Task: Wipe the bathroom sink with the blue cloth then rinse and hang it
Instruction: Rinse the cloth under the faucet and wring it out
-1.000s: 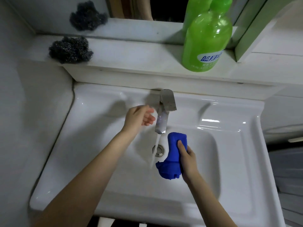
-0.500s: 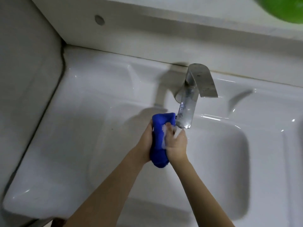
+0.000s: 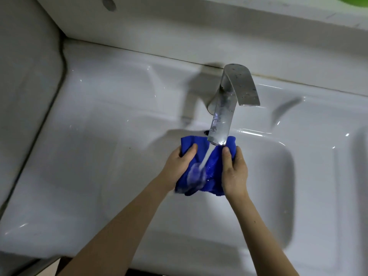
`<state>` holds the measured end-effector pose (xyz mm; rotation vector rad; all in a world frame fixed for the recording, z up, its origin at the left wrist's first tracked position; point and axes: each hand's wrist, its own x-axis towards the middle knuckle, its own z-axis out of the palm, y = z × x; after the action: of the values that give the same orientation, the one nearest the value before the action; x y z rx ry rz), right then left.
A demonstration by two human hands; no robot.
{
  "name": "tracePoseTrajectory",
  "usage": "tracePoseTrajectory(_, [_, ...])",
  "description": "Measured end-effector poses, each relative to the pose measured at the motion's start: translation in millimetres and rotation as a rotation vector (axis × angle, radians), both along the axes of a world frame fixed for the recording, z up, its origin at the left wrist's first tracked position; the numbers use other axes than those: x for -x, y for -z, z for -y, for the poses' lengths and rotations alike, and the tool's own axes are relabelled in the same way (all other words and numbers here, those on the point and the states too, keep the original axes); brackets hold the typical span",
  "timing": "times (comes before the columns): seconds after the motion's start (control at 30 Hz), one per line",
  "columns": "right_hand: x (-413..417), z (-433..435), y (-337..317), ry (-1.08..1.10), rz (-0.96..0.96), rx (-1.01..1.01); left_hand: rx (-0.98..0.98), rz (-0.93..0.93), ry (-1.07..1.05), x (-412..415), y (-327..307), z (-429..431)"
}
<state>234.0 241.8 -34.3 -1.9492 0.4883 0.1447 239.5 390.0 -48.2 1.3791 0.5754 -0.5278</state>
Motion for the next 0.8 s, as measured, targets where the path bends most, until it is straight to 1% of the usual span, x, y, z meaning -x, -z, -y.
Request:
tracePoseTrajectory(0.07, [10, -11, -1, 0.037, -0.015, -0.086, 0.006, -0.017, -0.050, 0, 4, 9])
tracePoseTrajectory(0.2, [24, -27, 3, 0.114, -0.076, -0.294, 0.157, -0.071, -0.143, -2, 22, 10])
tracePoseTrajectory(0.27, [27, -28, 10, 0.129, -0.154, -0.345, 0.180, -0.120, -0.159, 0, 30, 7])
tracePoseTrajectory(0.3, [28, -32, 12, 0.099, -0.176, -0.354, 0.234, -0.147, -0.154, 4, 37, 6])
tracePoseTrajectory(0.33, [31, -39, 15, 0.039, -0.184, -0.326, 0.312, -0.179, -0.148, 8, 41, 7])
tracePoseTrajectory(0.37, [34, -48, 18, -0.052, -0.167, -0.233, 0.361, -0.195, -0.141, 13, 47, 10])
tracePoseTrajectory(0.43, [27, -60, 26, -0.231, -0.072, 0.099, 0.322, -0.161, -0.155, 20, 57, 16])
tracePoseTrajectory(0.47, [17, -60, 36, -0.244, -0.026, 0.220, 0.251, -0.103, -0.173, 20, 55, 18])
tracePoseTrajectory(0.5, [3, -56, 44, -0.221, -0.034, 0.251, 0.197, -0.050, -0.182, 18, 55, 19])
tracePoseTrajectory(0.53, [-12, -50, 52, -0.163, -0.058, 0.198, 0.151, -0.026, -0.199, 14, 48, 20])
tracePoseTrajectory(0.6, [-26, -39, 61, 0.039, -0.115, -0.059, 0.127, 0.014, -0.251, 8, 40, 22])
tracePoseTrajectory(0.63, [-20, -39, 59, 0.126, -0.139, -0.196, 0.126, 0.033, -0.272, 6, 41, 21])
tracePoseTrajectory(0.67, [-4, -43, 56, 0.163, -0.159, -0.273, 0.127, 0.031, -0.275, 5, 37, 21])
tracePoseTrajectory(0.7, [15, -50, 47, 0.154, -0.179, -0.293, 0.188, 0.000, -0.260, 4, 40, 20])
tracePoseTrajectory(0.73, [33, -58, 36, 0.126, -0.192, -0.276, 0.277, -0.077, -0.241, 5, 42, 19])
tracePoseTrajectory(0.77, [42, -64, 30, 0.074, -0.173, -0.203, 0.386, -0.156, -0.232, 5, 42, 20])
tracePoseTrajectory(0.8, [40, -64, 29, 0.010, -0.124, -0.064, 0.359, -0.177, -0.207, 8, 40, 22])
